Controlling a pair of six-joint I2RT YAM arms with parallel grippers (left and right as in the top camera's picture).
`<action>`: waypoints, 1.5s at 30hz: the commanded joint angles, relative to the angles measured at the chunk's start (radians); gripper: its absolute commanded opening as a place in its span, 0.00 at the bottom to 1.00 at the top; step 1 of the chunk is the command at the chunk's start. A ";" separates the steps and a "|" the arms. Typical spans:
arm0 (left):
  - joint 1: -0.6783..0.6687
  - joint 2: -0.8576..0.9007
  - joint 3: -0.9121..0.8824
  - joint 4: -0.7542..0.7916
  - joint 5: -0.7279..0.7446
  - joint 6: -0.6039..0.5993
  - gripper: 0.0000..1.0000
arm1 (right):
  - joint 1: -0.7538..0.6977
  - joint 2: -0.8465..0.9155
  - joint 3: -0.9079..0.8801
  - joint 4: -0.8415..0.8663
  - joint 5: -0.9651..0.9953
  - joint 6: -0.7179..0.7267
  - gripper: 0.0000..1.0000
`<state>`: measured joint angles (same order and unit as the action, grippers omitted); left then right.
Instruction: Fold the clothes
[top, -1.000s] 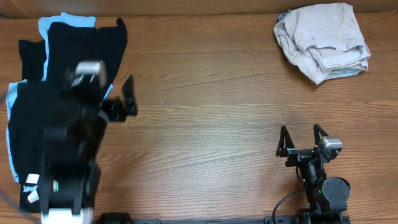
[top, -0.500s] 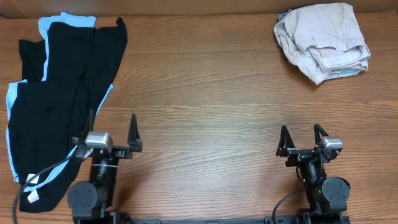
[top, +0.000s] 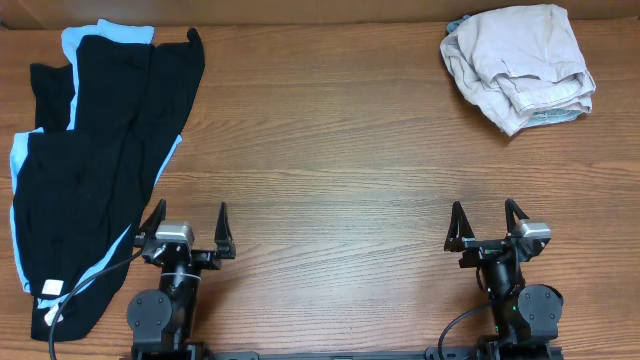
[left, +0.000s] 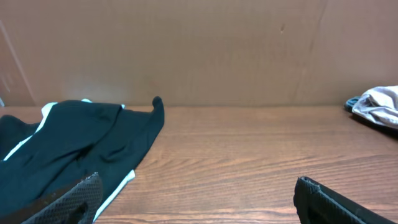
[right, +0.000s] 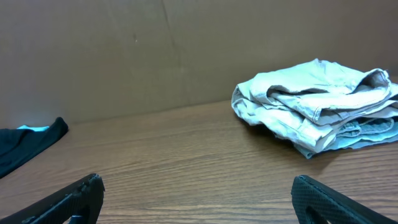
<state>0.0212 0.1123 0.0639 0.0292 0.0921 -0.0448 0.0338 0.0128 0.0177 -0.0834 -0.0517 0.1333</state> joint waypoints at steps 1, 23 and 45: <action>-0.018 -0.088 -0.003 -0.076 -0.023 0.005 1.00 | 0.006 -0.010 -0.010 0.003 0.006 -0.003 1.00; -0.028 -0.108 -0.052 -0.115 -0.022 -0.014 1.00 | 0.006 -0.010 -0.010 0.003 0.006 -0.003 1.00; -0.028 -0.108 -0.052 -0.115 -0.022 -0.014 1.00 | 0.006 -0.010 -0.010 0.003 0.006 -0.003 1.00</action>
<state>-0.0006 0.0166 0.0193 -0.0895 0.0780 -0.0494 0.0338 0.0128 0.0177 -0.0841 -0.0517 0.1337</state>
